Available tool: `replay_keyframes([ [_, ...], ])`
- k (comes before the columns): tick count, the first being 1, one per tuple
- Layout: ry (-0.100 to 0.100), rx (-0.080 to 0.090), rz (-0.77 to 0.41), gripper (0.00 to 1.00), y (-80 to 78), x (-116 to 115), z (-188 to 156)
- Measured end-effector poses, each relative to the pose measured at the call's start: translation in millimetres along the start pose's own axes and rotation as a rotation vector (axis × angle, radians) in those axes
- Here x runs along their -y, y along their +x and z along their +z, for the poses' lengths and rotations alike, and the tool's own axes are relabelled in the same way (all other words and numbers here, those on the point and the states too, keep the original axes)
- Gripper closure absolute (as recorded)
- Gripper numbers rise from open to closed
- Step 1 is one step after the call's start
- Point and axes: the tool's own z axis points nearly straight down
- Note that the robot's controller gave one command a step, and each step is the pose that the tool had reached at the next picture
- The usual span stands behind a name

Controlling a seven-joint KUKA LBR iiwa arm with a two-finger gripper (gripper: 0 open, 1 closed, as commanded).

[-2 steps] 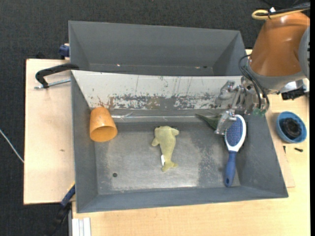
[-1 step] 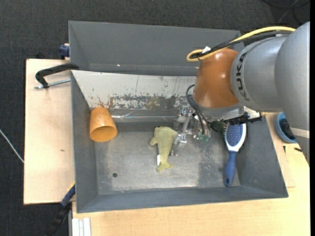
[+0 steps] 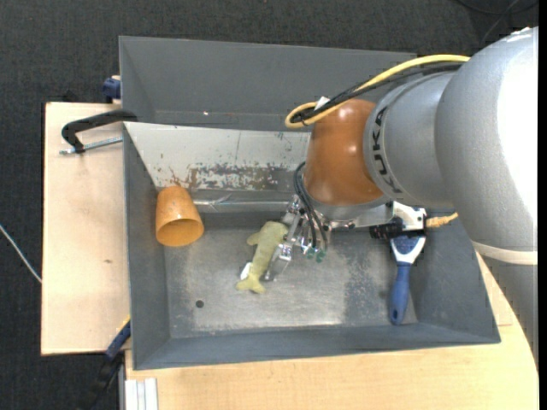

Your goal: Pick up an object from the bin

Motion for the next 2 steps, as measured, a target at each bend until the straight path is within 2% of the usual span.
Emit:
replay_keyframes([
  [1, 0.001, 0.003, 0.001, 1.00, -1.7, 1.8, -0.9],
  [2, -0.002, 0.016, -0.176, 1.00, 1.6, 2.4, -166.0],
])
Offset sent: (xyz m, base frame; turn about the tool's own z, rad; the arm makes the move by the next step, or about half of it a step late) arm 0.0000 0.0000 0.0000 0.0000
